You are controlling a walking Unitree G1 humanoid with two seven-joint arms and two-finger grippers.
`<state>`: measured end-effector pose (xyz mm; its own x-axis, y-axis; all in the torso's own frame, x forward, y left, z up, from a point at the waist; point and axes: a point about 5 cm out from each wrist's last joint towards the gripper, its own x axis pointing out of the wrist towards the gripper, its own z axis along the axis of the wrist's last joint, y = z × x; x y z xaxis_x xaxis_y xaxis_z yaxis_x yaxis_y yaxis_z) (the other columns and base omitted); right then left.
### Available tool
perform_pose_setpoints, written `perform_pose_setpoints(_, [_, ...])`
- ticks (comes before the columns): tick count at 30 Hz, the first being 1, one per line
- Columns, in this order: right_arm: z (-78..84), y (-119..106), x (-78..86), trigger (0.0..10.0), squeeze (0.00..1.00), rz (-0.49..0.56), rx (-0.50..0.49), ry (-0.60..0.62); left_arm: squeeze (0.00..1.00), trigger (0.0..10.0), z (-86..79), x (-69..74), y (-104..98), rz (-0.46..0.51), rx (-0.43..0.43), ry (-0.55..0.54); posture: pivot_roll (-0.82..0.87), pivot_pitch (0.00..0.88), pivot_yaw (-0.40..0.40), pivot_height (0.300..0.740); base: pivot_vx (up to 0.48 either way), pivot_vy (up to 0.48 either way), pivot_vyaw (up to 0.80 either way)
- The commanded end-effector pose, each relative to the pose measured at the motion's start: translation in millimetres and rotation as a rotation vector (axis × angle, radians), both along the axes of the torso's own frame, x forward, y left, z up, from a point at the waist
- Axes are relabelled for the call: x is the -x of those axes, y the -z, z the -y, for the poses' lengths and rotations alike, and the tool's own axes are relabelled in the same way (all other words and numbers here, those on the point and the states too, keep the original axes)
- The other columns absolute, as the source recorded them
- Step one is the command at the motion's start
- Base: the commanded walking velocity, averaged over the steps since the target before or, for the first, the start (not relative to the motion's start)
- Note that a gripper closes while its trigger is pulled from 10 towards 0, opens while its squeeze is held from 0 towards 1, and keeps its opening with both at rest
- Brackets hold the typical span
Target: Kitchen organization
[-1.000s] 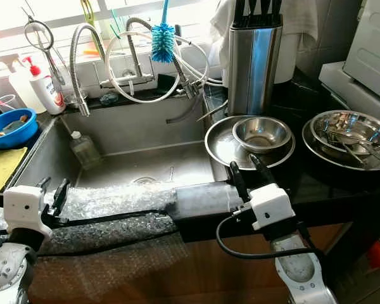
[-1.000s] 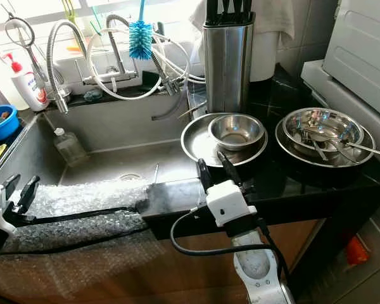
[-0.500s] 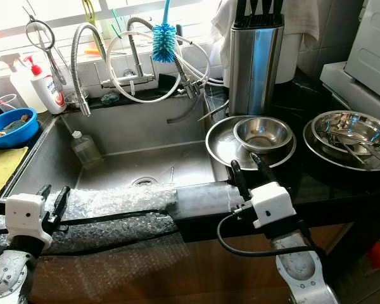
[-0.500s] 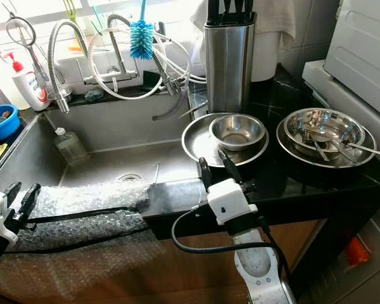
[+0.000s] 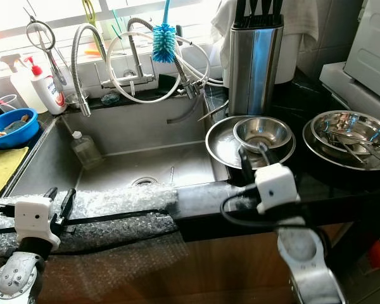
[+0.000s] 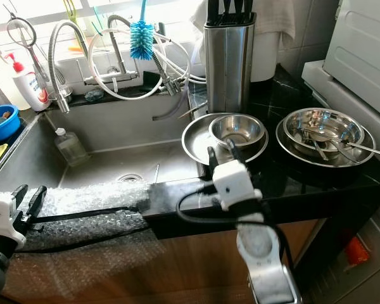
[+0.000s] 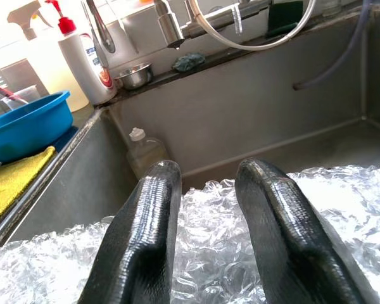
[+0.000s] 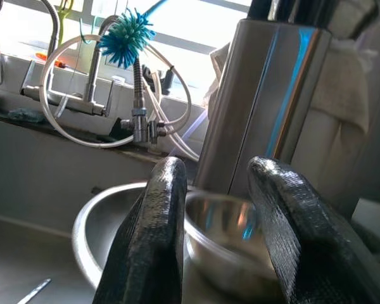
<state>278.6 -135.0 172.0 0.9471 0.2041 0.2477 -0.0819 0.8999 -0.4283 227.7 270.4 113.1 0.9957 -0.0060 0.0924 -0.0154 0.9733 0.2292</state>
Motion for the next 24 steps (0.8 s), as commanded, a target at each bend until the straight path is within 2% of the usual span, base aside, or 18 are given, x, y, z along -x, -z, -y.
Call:
perform_pose_setpoints(1, [0.1, -12.8, -6.0, 10.0, 0.00, -0.006, 0.018, -0.008, 0.00, 10.0, 2.4, -0.2, 5.2, -0.024, 0.003, 0.008, -0.09, 0.000, 0.131, 0.740, 0.000, 0.000, 0.00])
perform_pose_setpoints(8, [3.2, -22.3, -20.7, 10.0, 0.00, -0.070, 0.071, -0.032, 0.00, 10.0, 5.6, -1.4, 7.5, -0.025, 0.012, 0.010, -0.09, 0.000, 0.130, 0.740, 0.000, 0.000, 0.00])
perform_pose_setpoints(16, [14.4, -11.6, -39.8, 10.0, 0.00, -0.316, 0.058, -0.043, 0.00, 10.0, 10.3, -2.9, 11.0, -0.027, 0.030, 0.019, -0.08, 0.000, 0.120, 0.740, 0.000, 0.000, 0.00])
perform_pose_setpoints(24, [22.6, -23.3, -51.4, 10.0, 0.00, -0.334, 0.069, -0.039, 0.00, 10.0, 12.1, -3.1, 13.7, -0.030, 0.040, 0.024, -0.08, 0.000, 0.124, 0.740, 0.000, 0.000, 0.00])
